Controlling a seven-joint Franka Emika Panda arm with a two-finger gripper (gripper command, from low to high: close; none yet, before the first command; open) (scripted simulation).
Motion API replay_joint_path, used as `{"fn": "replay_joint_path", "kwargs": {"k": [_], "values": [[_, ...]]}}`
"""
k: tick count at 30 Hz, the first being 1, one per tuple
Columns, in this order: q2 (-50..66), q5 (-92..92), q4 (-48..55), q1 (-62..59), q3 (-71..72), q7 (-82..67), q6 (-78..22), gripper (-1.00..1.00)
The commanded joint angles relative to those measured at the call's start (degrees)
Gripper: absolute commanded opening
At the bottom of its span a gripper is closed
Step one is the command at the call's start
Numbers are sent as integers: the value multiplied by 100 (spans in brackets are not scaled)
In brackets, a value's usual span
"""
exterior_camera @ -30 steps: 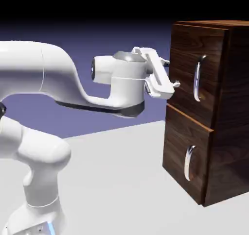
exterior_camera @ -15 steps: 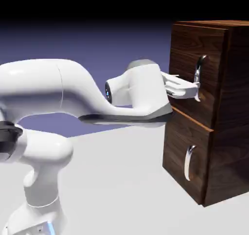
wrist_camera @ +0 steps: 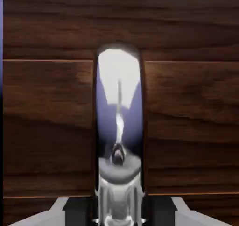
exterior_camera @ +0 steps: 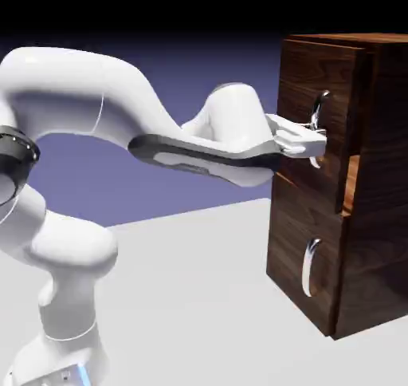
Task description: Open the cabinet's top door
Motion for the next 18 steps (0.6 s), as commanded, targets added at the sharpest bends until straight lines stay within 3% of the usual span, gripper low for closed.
{"fn": "replay_joint_path", "kwargs": {"k": [1,10,18], "values": [[59,20,-45,-207,189,107,-11,-100],[-239,1978,-980,-1805,1845,-891,-711,-100],[-783,3971,-1739,-2531,3115,-1935,-1638,-100]]}}
